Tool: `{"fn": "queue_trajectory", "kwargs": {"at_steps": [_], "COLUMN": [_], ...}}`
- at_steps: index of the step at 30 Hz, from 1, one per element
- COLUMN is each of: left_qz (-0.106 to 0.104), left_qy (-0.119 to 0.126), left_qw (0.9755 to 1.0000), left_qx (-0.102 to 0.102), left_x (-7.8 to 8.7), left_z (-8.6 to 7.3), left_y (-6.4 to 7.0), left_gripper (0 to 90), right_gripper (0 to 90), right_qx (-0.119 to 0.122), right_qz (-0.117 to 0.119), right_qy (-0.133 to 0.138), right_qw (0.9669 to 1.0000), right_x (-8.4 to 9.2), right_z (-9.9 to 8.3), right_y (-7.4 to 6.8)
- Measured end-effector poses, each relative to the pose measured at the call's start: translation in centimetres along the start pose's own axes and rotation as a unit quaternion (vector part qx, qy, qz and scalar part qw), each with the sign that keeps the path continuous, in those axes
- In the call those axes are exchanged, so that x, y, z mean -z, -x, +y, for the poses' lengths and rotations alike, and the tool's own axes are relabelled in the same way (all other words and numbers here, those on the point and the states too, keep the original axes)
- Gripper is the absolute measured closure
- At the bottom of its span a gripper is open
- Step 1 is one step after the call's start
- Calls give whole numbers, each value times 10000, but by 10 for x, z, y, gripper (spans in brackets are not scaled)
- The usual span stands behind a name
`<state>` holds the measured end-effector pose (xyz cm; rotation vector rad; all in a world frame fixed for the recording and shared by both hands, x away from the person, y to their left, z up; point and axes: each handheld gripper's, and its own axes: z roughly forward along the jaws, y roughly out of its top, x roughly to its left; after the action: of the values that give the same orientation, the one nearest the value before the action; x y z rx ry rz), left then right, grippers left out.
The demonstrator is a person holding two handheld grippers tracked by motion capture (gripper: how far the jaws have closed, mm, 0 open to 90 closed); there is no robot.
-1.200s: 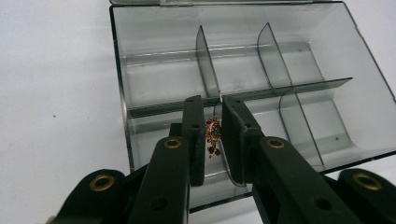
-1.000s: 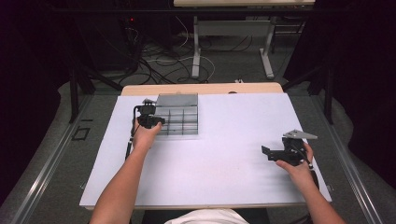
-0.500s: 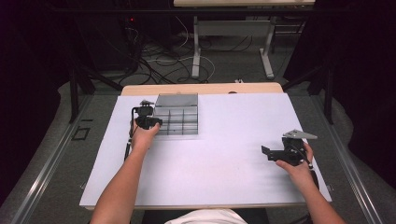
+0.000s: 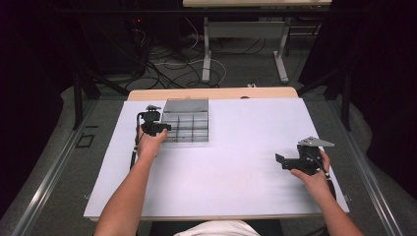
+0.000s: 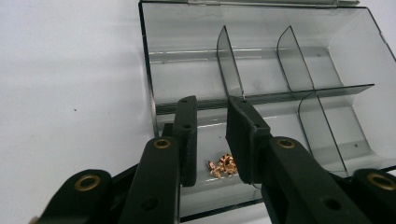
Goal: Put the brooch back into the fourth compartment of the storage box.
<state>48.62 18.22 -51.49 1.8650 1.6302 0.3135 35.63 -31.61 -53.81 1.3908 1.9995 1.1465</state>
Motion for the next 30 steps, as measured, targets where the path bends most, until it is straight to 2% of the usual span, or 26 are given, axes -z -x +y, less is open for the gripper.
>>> {"fn": "queue_trajectory", "kwargs": {"at_steps": [12,22,23,28,29,30], "left_qz": [-182,-338,-376,-413,-438,-437], "left_qy": [75,181,130,290,255,338], "left_qw": [9998,9989,9988,9981,9980,9977], "left_qx": [-67,-261,-287,-343,-371,-384], "left_x": [8,16,17,21,23,23], "left_z": [0,-1,-1,-3,-2,-3], "left_y": [4,12,12,16,17,18], "left_gripper": [656,594,586,549,540,532], "right_gripper": [10,10,10,10,10,11], "right_qx": [-6,-6,-5,-1,1,1], "right_qz": [-8,-1,0,1,-22,-1], "right_qy": [-3,10,10,9,-9,11], "right_qw": [10000,10000,10000,10000,10000,10000], "right_x": [0,1,1,1,2,1], "right_z": [0,0,0,0,0,0], "right_y": [0,0,0,0,0,0]}}
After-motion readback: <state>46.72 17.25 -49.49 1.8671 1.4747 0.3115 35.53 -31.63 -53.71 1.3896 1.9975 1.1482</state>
